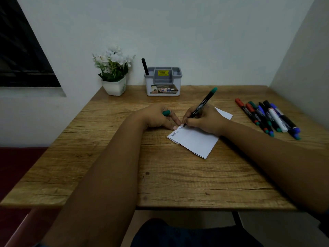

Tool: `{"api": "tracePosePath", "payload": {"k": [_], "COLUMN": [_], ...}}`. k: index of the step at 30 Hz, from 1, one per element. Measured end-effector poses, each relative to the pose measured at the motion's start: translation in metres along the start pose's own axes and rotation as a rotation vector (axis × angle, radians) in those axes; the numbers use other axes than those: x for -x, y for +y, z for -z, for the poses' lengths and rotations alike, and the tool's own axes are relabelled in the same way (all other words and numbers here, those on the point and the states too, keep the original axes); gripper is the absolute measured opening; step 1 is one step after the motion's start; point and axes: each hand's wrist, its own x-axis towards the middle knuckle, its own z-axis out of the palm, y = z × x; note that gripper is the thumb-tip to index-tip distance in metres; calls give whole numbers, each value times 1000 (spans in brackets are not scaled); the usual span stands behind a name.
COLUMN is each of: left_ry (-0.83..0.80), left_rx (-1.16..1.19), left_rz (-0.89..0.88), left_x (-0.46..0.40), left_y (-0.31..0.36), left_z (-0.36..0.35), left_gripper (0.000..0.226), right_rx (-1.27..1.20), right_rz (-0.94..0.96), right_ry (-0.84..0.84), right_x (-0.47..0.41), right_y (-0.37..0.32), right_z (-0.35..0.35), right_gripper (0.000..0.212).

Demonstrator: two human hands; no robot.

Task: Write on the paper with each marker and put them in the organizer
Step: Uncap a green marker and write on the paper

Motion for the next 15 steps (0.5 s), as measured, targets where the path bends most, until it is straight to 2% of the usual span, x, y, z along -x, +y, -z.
{"api": "tracePosePath", "payload": {"k": [10, 15], "left_ry": [12, -5], "left_rx": [3, -18], "left_rz": [16, 13], "left_x": [1, 2], "left_y": [1, 1], "left_z": [-1, -1], "left_gripper": [22, 23], "right_rx": [21, -212], "right_rz": [11, -57], "right_ry": [-4, 96], "right_x": [-1, -3], "right_y": [3, 6], "right_z": [-1, 0], "right_gripper": [9, 10]}}
